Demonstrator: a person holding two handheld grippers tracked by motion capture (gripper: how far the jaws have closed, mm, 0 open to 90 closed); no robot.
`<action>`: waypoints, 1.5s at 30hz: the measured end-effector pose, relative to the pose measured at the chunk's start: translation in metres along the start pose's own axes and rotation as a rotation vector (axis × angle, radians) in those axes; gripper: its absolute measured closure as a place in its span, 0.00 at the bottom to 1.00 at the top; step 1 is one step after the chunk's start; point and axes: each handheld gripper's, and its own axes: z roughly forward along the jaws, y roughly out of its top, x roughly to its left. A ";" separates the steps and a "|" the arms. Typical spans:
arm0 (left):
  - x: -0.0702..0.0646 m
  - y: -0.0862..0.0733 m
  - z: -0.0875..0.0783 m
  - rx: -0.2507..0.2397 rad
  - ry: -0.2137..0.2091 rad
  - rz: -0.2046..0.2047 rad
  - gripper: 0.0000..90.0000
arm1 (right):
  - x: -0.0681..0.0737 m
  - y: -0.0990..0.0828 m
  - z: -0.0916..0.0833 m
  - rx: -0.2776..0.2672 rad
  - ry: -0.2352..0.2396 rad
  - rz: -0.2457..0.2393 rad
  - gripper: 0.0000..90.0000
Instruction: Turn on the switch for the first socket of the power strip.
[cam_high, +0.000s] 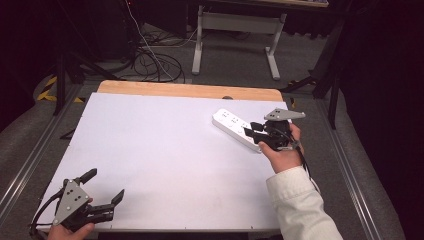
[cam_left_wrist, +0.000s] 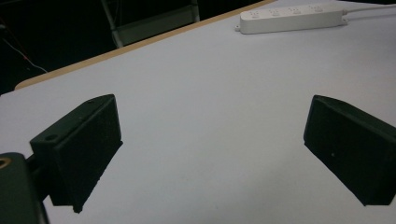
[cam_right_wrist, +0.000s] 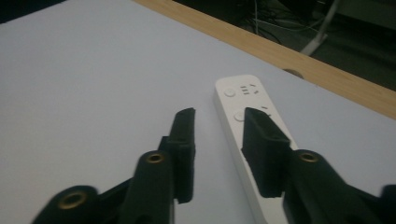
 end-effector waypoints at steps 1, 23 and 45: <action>0.000 0.000 0.000 -0.002 -0.001 -0.001 0.05 | 0.004 0.000 -0.003 -0.008 0.009 -0.006 0.61; 0.000 0.000 0.000 -0.005 -0.004 -0.010 0.05 | 0.043 -0.050 -0.044 -0.113 0.203 -0.040 0.16; 0.001 0.001 -0.001 -0.024 -0.021 -0.041 0.05 | 0.054 -0.114 -0.031 -0.162 0.332 -0.057 0.07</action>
